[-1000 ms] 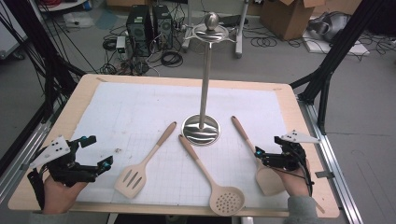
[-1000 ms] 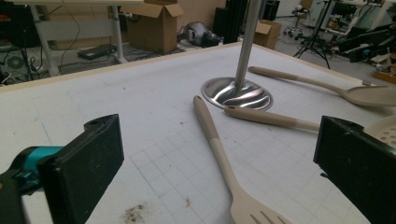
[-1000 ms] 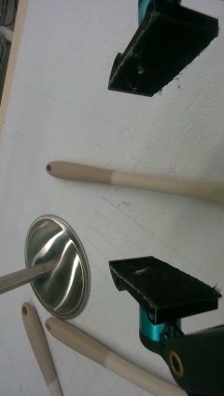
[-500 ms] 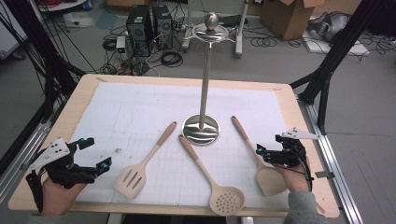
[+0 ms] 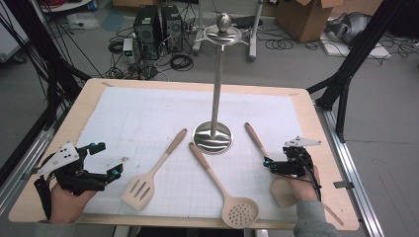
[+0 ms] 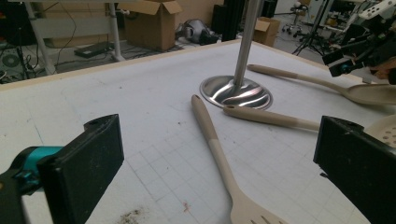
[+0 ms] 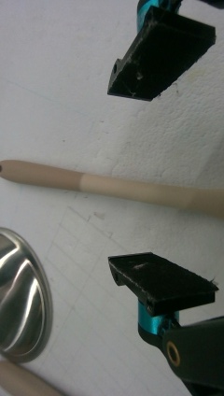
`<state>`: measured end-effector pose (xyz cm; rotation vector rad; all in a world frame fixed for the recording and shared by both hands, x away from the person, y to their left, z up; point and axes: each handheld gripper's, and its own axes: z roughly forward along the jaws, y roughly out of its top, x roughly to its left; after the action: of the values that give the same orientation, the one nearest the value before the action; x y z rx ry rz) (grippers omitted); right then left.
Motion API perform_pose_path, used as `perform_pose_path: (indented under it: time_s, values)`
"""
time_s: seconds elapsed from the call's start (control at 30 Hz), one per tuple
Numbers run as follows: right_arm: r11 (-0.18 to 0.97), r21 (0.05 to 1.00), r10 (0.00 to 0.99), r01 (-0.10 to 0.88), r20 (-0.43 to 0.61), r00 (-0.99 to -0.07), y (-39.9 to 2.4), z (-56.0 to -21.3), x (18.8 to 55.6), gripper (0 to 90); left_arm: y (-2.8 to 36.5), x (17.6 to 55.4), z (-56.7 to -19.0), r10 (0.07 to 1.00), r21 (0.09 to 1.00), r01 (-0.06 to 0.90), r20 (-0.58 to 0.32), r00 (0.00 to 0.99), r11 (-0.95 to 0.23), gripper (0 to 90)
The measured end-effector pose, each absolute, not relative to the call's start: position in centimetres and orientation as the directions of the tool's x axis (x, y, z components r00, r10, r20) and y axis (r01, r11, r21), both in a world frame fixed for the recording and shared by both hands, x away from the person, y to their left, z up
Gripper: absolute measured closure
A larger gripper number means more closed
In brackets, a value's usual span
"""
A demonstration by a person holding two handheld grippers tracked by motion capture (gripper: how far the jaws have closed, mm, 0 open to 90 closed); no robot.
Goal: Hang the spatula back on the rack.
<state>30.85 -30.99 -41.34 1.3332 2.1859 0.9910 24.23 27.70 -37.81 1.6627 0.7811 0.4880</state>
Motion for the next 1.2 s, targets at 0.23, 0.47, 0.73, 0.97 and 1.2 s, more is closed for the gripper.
perform_pose_path:
  time_s: [0.23, 0.47, 0.73, 0.97, 1.2]
  values:
    - [0.315, 0.696, 0.893, 0.646, 0.015, -0.451, -31.1, -41.9, 31.2, 16.2, 27.7, 24.1, -37.8, 0.723, 0.967, 0.234, -0.091, 0.685, -0.100, 2.0]
    - [0.331, 0.652, 0.889, 0.682, 0.026, -0.457, -30.6, -42.4, 31.4, 26.6, 27.9, 24.1, -37.9, 0.724, 0.967, 0.235, -0.092, 0.684, -0.099, 2.0]
    - [0.360, 0.618, 0.888, 0.698, 0.002, -0.460, -29.9, -42.9, 31.5, 38.9, 28.0, 24.2, -37.9, 0.724, 0.967, 0.236, -0.093, 0.684, -0.099, 2.1]
    - [0.370, 0.603, 0.887, 0.706, -0.003, -0.462, -29.7, -42.9, 31.4, 48.7, 27.9, 24.2, -37.9, 0.723, 0.966, 0.237, -0.094, 0.685, -0.099, 2.0]
    - [0.367, 0.595, 0.888, 0.715, 0.005, -0.460, -29.5, -43.0, 31.3, 58.3, 28.0, 24.2, -37.9, 0.723, 0.966, 0.237, -0.094, 0.685, -0.099, 2.0]
